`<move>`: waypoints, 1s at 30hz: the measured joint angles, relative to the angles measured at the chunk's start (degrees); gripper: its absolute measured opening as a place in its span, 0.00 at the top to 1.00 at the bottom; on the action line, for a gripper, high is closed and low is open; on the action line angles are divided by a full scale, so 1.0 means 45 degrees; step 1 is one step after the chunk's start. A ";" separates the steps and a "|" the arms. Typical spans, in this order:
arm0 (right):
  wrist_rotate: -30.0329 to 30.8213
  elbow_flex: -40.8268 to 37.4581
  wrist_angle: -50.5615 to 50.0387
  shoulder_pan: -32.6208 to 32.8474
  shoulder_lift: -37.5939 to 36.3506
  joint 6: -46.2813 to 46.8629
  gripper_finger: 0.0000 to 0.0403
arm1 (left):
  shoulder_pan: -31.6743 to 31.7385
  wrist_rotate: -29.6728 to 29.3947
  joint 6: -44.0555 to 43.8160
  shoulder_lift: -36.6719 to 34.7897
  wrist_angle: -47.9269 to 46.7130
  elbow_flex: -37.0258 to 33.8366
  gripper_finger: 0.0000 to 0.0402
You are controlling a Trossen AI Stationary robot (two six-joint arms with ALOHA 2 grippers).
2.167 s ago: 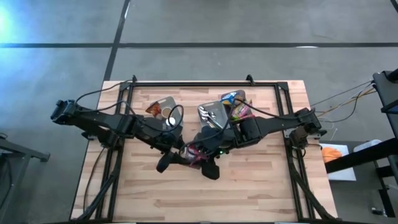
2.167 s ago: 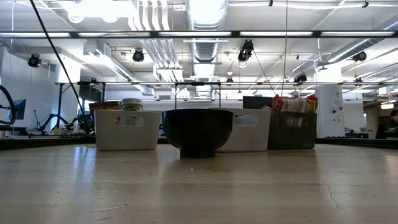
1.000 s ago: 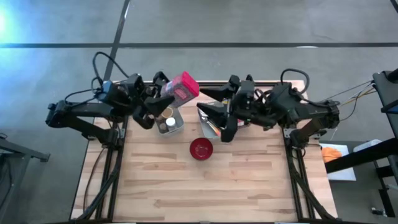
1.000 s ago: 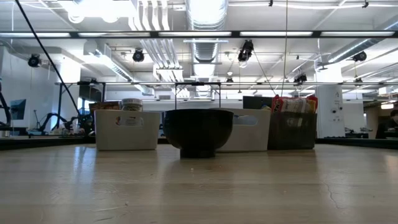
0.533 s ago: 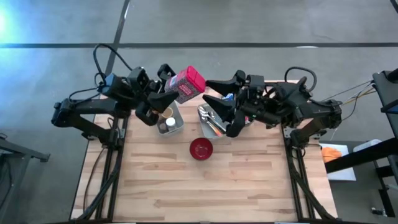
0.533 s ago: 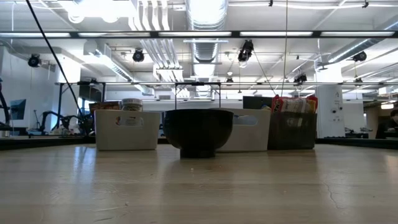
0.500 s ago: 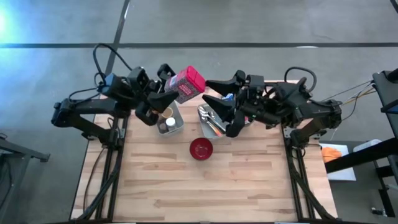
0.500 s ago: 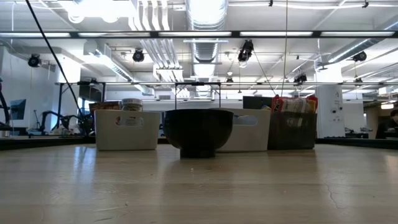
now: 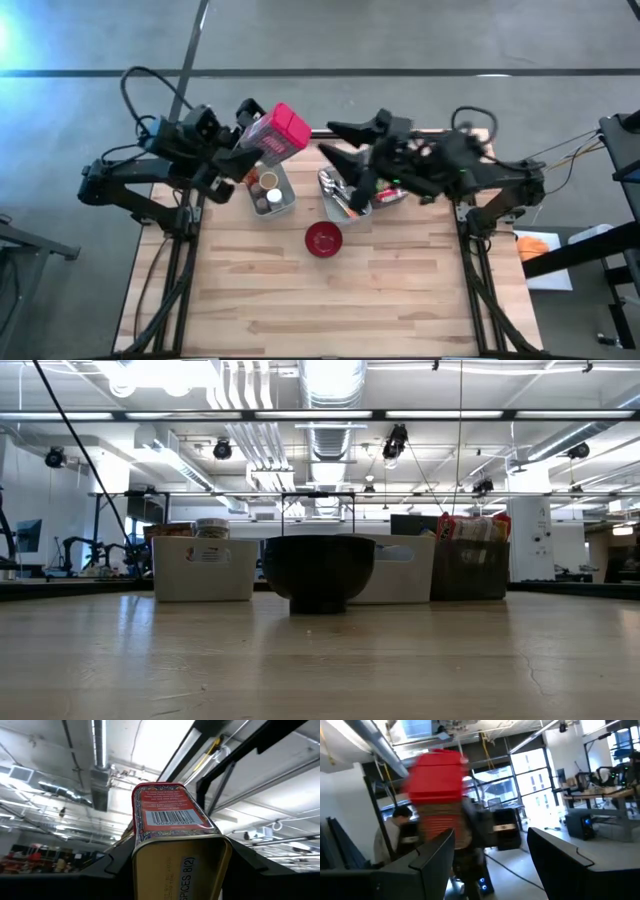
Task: Pick & Place Food Item
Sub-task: Put the red seasoning can into the left white bin
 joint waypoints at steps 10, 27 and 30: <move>-0.0947 -0.0015 0.0478 -0.0069 0.0078 0.0289 0.39 | 0.0152 -0.0034 -0.0001 0.0041 -0.0209 -0.0005 0.49; -0.2070 -0.0151 0.0407 -0.0359 0.0117 0.0899 0.39 | 0.0351 0.0552 -0.0378 0.0710 -0.0035 0.0000 0.49; -0.2333 -0.0155 0.0399 -0.0365 0.0112 0.0904 0.39 | 0.0369 0.0682 -0.0389 0.0692 -0.0030 -0.0004 0.49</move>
